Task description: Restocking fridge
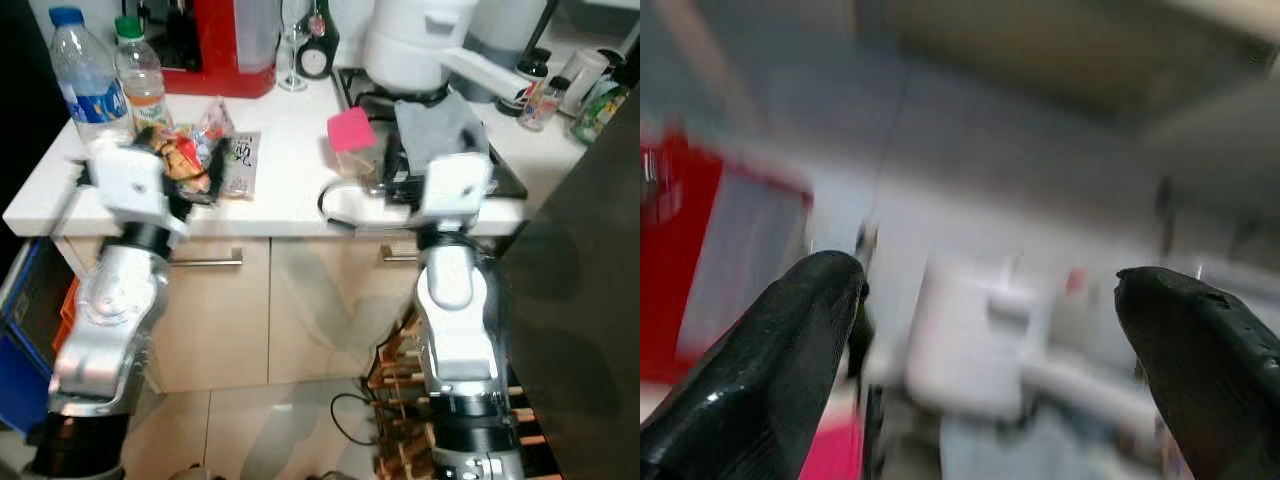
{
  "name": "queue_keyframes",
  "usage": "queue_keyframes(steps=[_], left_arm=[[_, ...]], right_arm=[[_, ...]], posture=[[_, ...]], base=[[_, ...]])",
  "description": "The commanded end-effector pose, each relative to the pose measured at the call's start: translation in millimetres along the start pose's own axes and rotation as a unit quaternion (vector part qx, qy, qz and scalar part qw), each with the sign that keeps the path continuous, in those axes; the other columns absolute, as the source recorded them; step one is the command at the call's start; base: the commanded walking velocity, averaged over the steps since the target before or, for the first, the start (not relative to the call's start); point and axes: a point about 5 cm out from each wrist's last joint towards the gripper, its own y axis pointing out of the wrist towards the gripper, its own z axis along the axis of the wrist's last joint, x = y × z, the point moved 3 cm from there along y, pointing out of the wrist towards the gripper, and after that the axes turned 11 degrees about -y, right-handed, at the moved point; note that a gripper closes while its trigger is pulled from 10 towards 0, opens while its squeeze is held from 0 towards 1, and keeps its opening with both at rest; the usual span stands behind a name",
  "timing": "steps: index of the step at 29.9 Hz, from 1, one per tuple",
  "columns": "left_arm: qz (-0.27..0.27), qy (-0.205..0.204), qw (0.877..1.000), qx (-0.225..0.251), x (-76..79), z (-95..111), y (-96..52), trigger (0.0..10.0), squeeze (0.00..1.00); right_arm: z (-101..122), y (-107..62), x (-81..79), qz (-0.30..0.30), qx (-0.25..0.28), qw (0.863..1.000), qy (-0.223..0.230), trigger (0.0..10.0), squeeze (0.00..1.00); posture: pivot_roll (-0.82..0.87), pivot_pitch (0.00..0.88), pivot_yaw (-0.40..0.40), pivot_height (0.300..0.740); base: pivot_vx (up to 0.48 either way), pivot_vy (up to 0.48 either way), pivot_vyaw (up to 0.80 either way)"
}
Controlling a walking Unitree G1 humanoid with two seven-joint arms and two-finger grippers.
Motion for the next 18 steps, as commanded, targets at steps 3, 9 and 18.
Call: queue_keyframes(steps=[3, 9, 18], left_arm=[[-0.033, -0.006, 0.999, 0.020, 12.4, 7, 5.2, 10.0, 0.00], [-0.046, 0.005, 0.999, 0.021, 17.1, 12, 12.1, 10.0, 0.00], [-0.065, 0.029, 0.996, 0.054, 19.6, 25, 26.9, 10.0, 0.00]], right_arm=[[-14, -3.2, -3.4, 0.008, -0.029, 1.000, 0.004, 10.0, 0.00], [-24, -5.1, -8.9, 0.019, -0.052, 0.998, 0.006, 10.0, 0.00], [-38, -7.6, -31.8, 0.048, -0.082, 0.995, 0.026, 10.0, 0.00]], posture=[[0.05, 0.000, -0.094, 0.740], [0.05, 0.000, -0.099, 0.740], [0.06, 0.000, -0.077, 0.740]], base=[[0.000, 0.000, 0.00], [0.480, 0.000, 0.00], [0.480, 0.000, 0.00]])
